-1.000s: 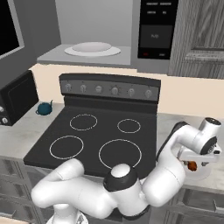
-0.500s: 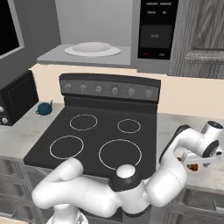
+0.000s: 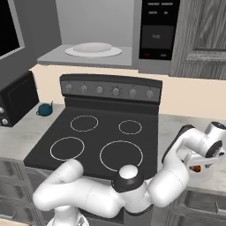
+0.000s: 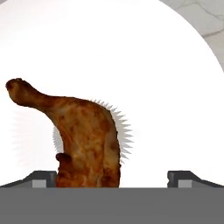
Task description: Pick the chicken drumstick from the counter and place it in the microwave.
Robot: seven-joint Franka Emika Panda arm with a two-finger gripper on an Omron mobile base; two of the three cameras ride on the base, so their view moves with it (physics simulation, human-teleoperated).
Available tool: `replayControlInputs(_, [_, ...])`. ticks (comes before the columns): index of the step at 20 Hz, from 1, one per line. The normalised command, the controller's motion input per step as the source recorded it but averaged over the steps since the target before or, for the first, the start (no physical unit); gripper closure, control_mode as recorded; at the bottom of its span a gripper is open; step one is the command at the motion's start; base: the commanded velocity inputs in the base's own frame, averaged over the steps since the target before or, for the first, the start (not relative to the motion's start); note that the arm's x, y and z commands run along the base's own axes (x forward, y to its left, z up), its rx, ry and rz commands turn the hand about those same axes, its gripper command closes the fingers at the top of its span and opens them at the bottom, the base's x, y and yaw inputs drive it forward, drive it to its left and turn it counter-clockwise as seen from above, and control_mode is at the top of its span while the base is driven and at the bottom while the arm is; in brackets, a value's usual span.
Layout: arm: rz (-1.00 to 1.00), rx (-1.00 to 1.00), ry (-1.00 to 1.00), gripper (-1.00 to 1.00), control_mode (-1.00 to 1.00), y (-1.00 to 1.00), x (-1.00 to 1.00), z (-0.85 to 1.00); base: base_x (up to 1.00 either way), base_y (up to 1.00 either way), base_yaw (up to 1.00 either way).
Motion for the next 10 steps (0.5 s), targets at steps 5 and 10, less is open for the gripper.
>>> replayControlInputs(5, [0.00,0.02,0.00,-1.00,-1.00,0.12,-0.21,-0.34,0.00,0.00,0.00])
replayControlInputs(10, [0.00,0.00,0.00,-1.00,-1.00,0.16,0.00,-0.27,0.00,0.00,0.00])
